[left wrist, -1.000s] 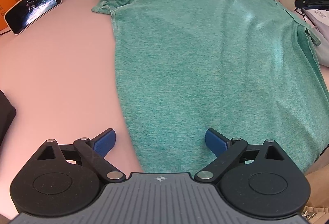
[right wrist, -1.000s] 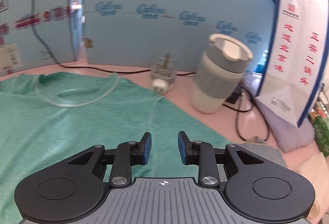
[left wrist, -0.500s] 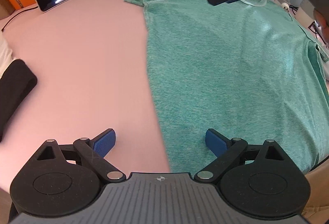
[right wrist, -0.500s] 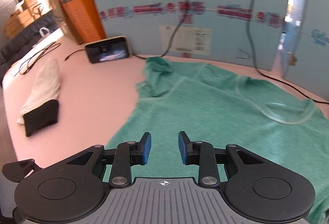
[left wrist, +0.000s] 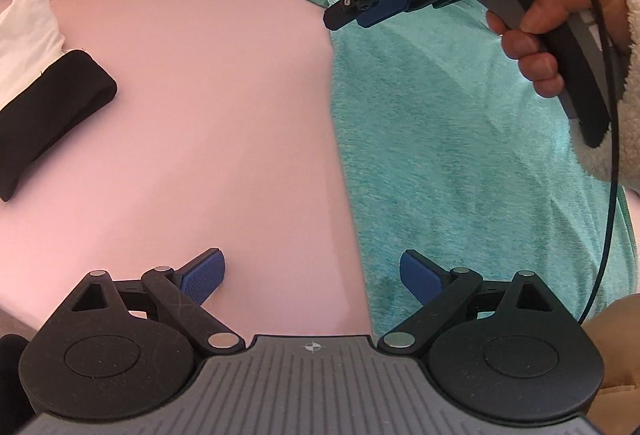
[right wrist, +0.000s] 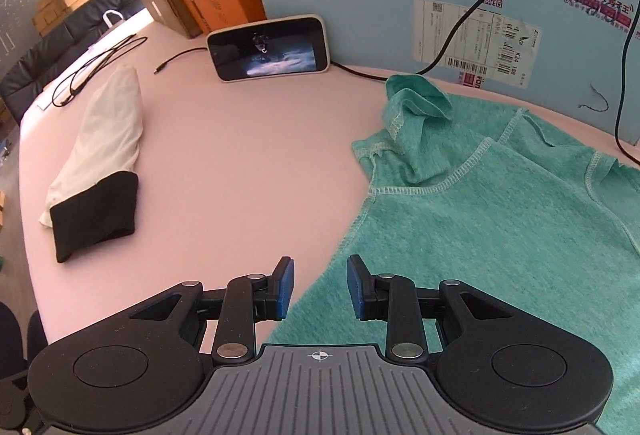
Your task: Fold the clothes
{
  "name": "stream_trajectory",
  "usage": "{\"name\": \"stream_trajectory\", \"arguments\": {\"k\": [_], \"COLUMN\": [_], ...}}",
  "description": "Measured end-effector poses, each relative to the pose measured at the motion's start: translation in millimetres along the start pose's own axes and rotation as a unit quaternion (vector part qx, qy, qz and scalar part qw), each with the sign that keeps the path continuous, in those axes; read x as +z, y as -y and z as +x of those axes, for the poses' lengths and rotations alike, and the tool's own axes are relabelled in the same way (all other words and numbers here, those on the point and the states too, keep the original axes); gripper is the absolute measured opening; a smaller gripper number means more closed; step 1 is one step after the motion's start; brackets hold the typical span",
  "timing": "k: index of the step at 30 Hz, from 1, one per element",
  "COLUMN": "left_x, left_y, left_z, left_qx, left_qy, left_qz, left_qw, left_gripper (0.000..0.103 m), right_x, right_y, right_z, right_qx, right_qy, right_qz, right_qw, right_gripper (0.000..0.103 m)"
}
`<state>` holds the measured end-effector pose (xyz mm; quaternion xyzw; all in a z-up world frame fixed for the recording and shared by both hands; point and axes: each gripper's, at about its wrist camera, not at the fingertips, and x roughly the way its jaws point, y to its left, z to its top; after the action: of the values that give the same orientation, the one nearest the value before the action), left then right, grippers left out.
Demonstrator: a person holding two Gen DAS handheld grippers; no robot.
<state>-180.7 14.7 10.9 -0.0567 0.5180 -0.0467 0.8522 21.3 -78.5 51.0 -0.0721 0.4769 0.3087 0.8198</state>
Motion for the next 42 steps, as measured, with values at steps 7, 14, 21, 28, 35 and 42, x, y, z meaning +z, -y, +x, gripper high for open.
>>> {"name": "stream_trajectory", "arguments": {"k": [7,14,21,28,35,42], "left_x": [-0.7,8.1,19.0,30.5,36.8,37.8], "left_y": [2.1,5.0,14.3,13.8,3.7,-18.9], "left_z": [4.0,10.0,18.8,23.3,23.4,-7.5], "left_qx": [-0.015,-0.043,-0.081,-0.107,-0.089,-0.039], "left_qy": [0.018,0.036,0.045,0.049,0.034,0.045], "left_qz": [0.014,0.026,0.038,0.012,-0.017,-0.052], "left_qw": [0.9996,0.9981,0.9950,0.9930,0.9953,0.9969], "left_gripper": [0.096,0.096,0.092,0.034,0.004,0.003], "right_x": [0.6,0.6,3.8,2.5,4.9,17.3], "right_y": [-2.1,5.2,7.0,9.2,22.3,-1.2], "right_z": [16.1,25.7,34.3,34.9,33.8,47.5], "right_qx": [-0.011,-0.038,-0.055,-0.059,-0.030,0.010], "right_qy": [-0.017,-0.024,-0.024,-0.013,-0.007,-0.008], "right_qz": [0.001,0.011,-0.003,0.004,0.033,0.023], "right_qw": [1.000,0.999,0.998,0.998,0.999,1.000], "right_gripper": [0.030,0.030,0.030,0.019,0.007,0.005]}}
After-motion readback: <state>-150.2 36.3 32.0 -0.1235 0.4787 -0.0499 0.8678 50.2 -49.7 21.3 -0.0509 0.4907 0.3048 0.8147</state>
